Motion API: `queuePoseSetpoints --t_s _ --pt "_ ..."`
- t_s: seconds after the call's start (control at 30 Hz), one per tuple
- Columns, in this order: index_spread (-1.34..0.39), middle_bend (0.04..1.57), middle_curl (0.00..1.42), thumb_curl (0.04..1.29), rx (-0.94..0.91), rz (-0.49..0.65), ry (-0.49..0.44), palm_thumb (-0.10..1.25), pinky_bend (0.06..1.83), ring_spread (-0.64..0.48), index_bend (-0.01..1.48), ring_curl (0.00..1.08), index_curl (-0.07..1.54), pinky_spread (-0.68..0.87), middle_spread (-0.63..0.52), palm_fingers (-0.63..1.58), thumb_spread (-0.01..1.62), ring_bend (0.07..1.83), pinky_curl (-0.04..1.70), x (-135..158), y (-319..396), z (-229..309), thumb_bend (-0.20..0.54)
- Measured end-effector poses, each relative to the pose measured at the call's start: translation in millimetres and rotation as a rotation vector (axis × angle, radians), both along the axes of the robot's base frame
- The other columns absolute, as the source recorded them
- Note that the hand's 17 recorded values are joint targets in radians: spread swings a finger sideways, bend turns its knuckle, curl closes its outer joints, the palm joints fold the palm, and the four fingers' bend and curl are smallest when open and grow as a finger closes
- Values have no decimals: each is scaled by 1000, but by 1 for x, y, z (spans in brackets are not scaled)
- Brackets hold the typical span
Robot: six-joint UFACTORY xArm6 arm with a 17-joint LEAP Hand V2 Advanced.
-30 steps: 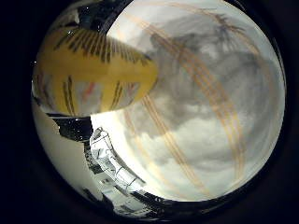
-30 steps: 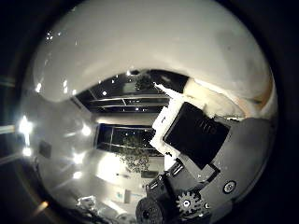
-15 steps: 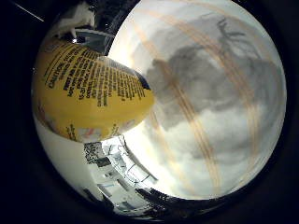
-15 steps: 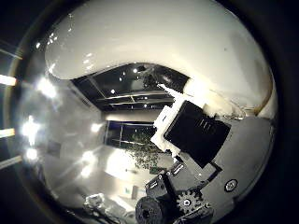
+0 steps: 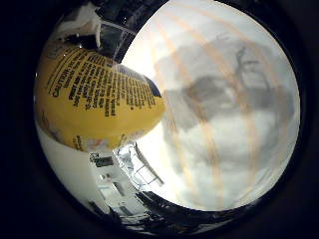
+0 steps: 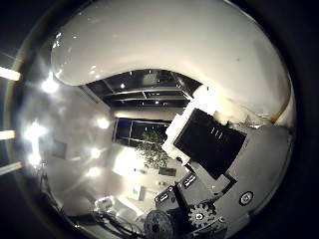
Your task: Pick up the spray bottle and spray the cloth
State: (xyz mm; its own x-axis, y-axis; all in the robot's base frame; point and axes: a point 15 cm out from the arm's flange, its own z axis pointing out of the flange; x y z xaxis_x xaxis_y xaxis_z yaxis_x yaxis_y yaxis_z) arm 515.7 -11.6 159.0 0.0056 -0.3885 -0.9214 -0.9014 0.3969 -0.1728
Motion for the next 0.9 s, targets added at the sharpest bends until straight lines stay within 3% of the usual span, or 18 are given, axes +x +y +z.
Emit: queuePoseSetpoints --t_s 0.4,0.9 --pt "-179 1340 567 782 -236 261 124 1076 1165 -151 1174 558 666 -164 -65 1208 896 1455 962 -45 -15 52 -13" --pt "-178 1342 558 811 -592 670 219 1065 1082 -153 1173 560 660 -181 -65 1214 902 1451 1085 -23 74 148 -13"
